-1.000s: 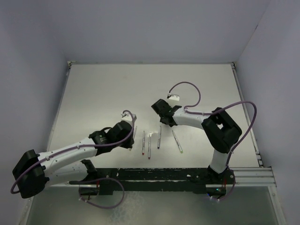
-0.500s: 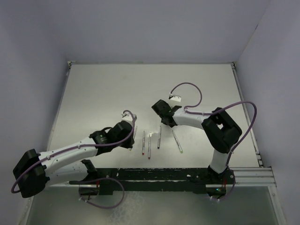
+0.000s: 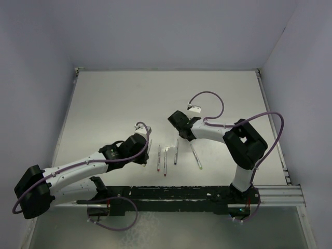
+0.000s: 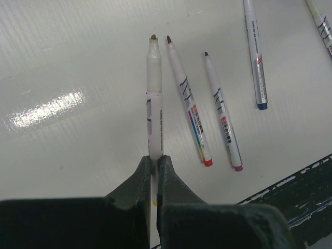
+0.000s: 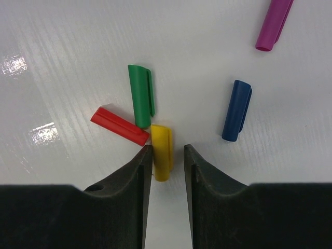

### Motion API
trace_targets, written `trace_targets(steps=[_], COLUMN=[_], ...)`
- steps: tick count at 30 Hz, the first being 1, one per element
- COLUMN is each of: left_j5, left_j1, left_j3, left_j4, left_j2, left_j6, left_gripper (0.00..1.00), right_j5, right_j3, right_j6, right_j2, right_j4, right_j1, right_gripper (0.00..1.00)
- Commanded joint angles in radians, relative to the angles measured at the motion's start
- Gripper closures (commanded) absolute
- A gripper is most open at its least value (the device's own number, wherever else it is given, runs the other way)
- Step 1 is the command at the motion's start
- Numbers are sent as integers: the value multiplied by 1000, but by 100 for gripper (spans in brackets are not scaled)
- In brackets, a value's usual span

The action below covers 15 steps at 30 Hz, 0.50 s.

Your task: Insert the pens into the pen caps

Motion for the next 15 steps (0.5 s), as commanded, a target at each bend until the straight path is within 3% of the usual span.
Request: trace_targets(steps=[1, 15], left_j5=[11, 3], left_j1=[-3, -3], left_j3=[-10, -15], left_j4=[50, 48], left_j2=[-3, -5], left_j6=[-7, -10], left_gripper=[100, 100], right_j5=[22, -16], right_j3=[-2, -1], right_j6=[3, 16], right_j2=[29, 50], right_j4=[-23, -54], right_j1=[2, 2], right_gripper=[66, 71])
